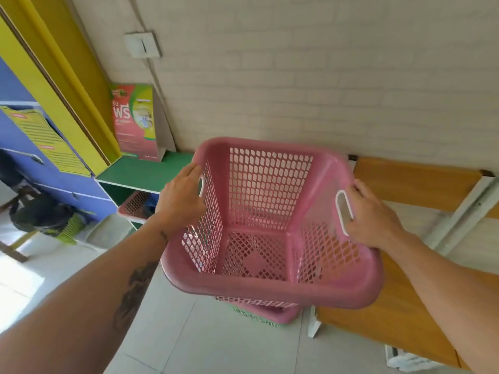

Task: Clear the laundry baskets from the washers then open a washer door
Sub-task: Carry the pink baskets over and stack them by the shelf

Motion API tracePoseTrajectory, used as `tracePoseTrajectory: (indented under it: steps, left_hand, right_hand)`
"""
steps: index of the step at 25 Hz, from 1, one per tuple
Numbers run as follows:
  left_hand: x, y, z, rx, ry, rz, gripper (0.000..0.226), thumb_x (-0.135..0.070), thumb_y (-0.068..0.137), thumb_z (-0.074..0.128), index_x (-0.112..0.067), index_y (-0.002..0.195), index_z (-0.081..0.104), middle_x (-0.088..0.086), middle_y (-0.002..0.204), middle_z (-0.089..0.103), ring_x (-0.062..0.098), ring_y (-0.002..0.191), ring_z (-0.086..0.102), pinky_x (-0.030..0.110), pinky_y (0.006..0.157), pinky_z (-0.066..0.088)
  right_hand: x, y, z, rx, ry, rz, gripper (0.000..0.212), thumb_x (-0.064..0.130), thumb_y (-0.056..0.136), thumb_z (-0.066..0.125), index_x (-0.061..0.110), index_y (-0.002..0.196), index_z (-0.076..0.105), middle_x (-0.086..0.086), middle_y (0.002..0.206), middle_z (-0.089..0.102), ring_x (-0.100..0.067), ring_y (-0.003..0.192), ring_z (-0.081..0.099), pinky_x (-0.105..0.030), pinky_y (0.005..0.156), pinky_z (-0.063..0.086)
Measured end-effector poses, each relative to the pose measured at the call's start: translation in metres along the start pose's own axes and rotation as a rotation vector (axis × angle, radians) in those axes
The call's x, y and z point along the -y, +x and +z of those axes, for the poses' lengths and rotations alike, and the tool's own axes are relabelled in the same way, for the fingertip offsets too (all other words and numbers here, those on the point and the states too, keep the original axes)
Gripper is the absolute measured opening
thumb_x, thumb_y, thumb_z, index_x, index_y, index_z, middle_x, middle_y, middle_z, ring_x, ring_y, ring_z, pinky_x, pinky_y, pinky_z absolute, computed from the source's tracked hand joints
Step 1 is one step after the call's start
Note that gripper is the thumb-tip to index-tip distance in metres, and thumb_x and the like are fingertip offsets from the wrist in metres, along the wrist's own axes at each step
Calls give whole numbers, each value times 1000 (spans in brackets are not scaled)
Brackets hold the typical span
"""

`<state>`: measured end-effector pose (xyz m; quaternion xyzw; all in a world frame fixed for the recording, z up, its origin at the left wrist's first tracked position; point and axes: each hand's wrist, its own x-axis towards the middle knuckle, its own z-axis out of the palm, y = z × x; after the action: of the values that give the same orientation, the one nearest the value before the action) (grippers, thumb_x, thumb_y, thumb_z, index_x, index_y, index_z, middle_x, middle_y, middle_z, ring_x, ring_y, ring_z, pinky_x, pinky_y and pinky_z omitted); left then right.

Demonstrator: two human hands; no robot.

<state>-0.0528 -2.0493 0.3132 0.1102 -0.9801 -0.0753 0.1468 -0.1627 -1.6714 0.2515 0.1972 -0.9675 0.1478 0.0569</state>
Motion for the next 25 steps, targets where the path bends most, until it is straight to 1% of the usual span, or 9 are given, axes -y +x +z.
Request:
tracePoseTrajectory:
  steps: [4, 8, 11, 14, 17, 19, 21, 23, 25]
  left_hand:
    - [38, 56, 57, 102, -59, 32, 62, -1, 67, 54, -18, 126, 47, -5, 135, 47, 27, 94, 61, 45, 75, 57]
    - [68, 102, 142, 178, -113, 84, 72, -1, 69, 49, -23, 137, 39, -9, 146, 37, 24, 94, 60, 42, 74, 56]
    - [92, 114, 223, 287, -134, 86, 73, -1, 72, 50, -20, 141, 35, -10, 153, 26, 28, 113, 57, 46, 84, 53]
    - [125, 111, 308, 458, -130, 57, 84, -1, 73, 53, -23, 149, 26, -8, 161, 13, 30, 130, 46, 48, 92, 51]
    - [157, 90, 375, 560, -111, 44, 86, 2, 69, 60, -24, 145, 30, -2, 161, 14, 38, 121, 53, 50, 85, 54]
    - [170, 72, 406, 614, -93, 49, 87, 3, 67, 64, -21, 145, 33, 2, 160, 17, 42, 113, 58, 51, 81, 55]
    - [174, 59, 429, 628, -84, 41, 81, 0, 72, 60, -22, 145, 34, 3, 158, 21, 44, 107, 60, 52, 78, 54]
    - [170, 59, 441, 597, -73, -11, 79, -4, 70, 61, -30, 140, 35, -1, 154, 26, 41, 105, 60, 51, 77, 55]
    - [166, 65, 443, 606, -44, -67, 83, -3, 63, 63, -36, 134, 35, -8, 148, 25, 37, 103, 58, 47, 77, 54]
  right_hand:
    - [6, 41, 40, 85, -40, 89, 67, 22, 81, 62, 17, 140, 29, 4, 151, 19, -32, 124, 50, -43, 82, 52]
    - [3, 65, 101, 162, -62, 186, 74, 14, 77, 66, 11, 141, 29, -3, 148, 21, -35, 121, 51, -43, 81, 53]
    - [3, 69, 175, 219, -31, 308, 91, 2, 72, 70, 6, 148, 21, -9, 156, 14, -40, 130, 44, -44, 91, 51]
    - [15, 60, 259, 299, -64, 442, 105, 0, 66, 75, 11, 150, 13, -13, 160, 9, -43, 127, 45, -38, 71, 51]
    - [23, 52, 328, 377, -69, 528, 119, 3, 62, 82, 15, 152, 6, -14, 161, 4, -41, 136, 35, -35, 65, 54]
    - [26, 42, 362, 457, -58, 562, 121, 6, 62, 85, 15, 153, 6, -13, 162, 2, -38, 141, 29, -35, 69, 56]
    - [22, 36, 385, 511, -50, 590, 116, 7, 62, 85, 15, 152, 12, -14, 161, 2, -37, 139, 32, -38, 74, 57]
    - [18, 36, 393, 499, -24, 598, 109, 5, 61, 83, 14, 150, 21, -13, 161, 4, -38, 138, 35, -41, 80, 59]
    - [16, 35, 393, 491, -7, 594, 103, 5, 63, 78, 15, 150, 23, -10, 162, 1, -36, 142, 30, -40, 81, 58]
